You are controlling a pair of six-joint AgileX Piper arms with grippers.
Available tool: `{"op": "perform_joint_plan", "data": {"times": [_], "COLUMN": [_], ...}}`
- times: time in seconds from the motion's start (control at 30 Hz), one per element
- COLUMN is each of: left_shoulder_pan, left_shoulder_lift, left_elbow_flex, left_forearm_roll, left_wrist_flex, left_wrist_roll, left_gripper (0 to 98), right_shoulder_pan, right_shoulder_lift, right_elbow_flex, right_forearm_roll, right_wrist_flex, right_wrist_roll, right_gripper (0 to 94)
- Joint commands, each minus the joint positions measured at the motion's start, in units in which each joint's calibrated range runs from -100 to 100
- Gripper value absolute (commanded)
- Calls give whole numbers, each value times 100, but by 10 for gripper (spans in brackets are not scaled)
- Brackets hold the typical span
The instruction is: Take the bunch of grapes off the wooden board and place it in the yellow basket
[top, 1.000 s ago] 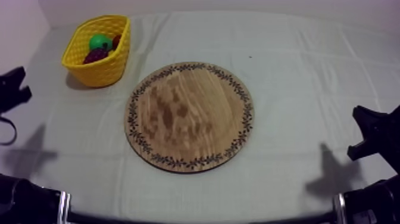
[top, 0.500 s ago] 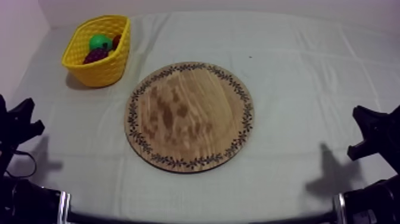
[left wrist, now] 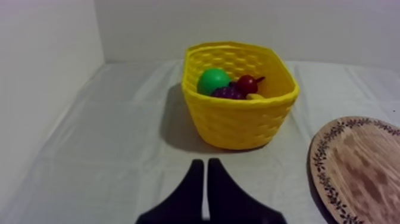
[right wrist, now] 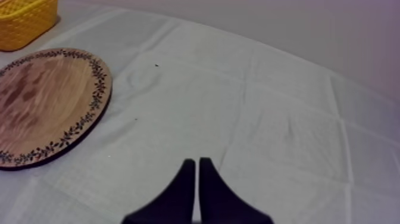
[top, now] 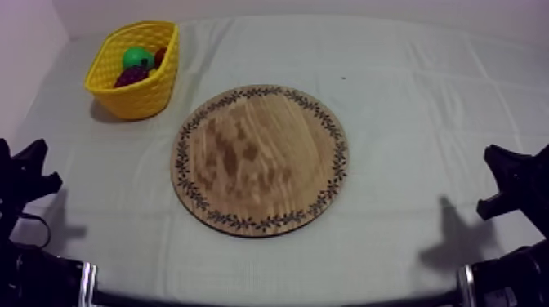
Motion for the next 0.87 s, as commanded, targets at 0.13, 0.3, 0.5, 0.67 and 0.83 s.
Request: {"op": "perform_joint_plan", "data": {"times": [0.13,0.3,0.5,0.67,0.83], "left_shoulder_pan": [-29,-34,-34,-35,-35], "left_shoulder_lift": [-5,-6,-6,-6,-6], "left_elbow_flex": [11,16,17,17,17], "left_forearm_roll": [6,12,13,13,13], "left_wrist_flex": [12,14,14,14,14], "left_wrist_roll": [153,930,1221,1147,1139], "left_gripper": [0,0,0,0,0], "right_shoulder_pan": [-2,-2,-2,-2,-2], "right_shoulder_lift": [-1,-1,-1,-1,-1], "right_elbow_flex": [-3,-3,-3,-3,-3], "right_forearm_roll": [1,1,1,1,1], "right_wrist_flex": [4,4,4,4,4], "right_wrist_roll": [-1,-1,-1,-1,-1], "right_gripper": [4,4,4,4,4]}}
